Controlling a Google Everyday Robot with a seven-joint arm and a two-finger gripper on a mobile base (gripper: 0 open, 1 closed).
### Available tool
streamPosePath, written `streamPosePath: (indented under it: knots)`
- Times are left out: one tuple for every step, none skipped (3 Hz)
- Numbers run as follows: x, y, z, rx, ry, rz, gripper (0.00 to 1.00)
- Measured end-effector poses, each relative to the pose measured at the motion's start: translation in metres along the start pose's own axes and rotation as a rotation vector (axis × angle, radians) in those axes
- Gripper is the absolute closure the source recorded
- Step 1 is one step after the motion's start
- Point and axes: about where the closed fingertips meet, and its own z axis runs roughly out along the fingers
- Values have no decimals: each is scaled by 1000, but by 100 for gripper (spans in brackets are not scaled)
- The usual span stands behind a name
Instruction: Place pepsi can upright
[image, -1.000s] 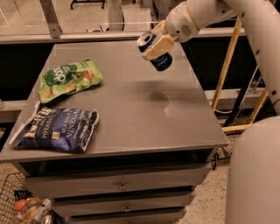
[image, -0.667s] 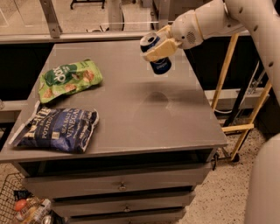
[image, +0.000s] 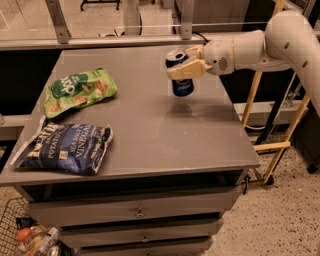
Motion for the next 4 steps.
streamPosePath:
  knots:
    - [6, 4, -2, 19, -62, 9, 100]
    - [9, 10, -2, 30, -63, -28, 100]
    - [17, 16, 1, 43, -83, -45, 100]
    - [27, 20, 5, 53, -118, -25, 100]
